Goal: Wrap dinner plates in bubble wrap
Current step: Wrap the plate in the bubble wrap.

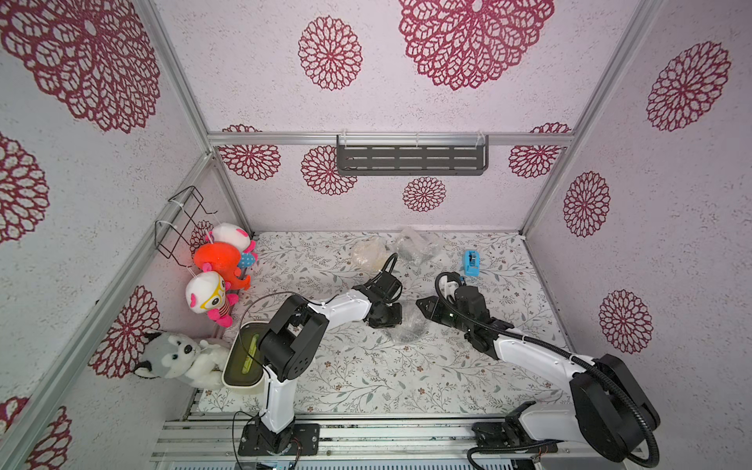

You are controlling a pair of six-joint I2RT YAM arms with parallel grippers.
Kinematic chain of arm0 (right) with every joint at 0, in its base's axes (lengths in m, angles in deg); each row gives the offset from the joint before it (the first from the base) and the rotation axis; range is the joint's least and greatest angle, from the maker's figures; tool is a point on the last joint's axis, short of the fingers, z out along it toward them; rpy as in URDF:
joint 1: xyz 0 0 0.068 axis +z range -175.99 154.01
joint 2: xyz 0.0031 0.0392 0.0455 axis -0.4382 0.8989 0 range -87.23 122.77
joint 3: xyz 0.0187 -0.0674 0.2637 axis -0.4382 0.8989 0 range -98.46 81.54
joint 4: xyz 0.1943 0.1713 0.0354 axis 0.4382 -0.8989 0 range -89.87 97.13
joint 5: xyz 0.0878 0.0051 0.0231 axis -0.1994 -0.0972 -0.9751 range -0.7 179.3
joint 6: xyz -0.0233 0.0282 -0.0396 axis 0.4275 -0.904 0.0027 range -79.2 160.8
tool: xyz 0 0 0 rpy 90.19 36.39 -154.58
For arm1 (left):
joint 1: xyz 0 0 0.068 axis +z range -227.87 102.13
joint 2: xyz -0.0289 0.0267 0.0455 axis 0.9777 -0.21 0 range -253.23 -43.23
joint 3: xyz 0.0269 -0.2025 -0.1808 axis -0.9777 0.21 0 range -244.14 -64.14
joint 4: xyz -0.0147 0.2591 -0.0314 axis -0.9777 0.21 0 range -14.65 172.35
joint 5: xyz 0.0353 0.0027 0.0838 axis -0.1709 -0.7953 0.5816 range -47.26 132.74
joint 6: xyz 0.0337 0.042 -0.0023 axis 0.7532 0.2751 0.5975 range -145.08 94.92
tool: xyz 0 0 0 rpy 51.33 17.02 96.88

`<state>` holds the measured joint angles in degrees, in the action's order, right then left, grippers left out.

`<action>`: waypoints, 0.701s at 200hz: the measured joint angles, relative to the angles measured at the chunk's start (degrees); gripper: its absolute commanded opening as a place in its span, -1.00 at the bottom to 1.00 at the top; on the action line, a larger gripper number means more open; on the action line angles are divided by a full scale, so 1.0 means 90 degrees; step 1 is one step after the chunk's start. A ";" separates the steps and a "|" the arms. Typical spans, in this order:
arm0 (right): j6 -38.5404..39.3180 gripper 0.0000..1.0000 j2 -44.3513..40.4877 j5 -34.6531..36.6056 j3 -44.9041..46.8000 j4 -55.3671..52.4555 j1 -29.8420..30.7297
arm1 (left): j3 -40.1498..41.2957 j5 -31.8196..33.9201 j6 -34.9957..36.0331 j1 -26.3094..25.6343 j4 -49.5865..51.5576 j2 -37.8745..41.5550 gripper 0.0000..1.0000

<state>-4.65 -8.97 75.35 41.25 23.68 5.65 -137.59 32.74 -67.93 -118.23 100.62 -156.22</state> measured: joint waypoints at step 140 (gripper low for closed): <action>-0.0855 -0.69 0.1897 -0.0449 0.0189 0.0219 -0.0216 | -0.0294 -0.0962 0.0092 0.0012 -0.0425 0.1200 -0.58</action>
<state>-12.35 8.10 71.30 42.95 25.65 3.70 -140.23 24.08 -67.10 -118.12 96.80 -145.42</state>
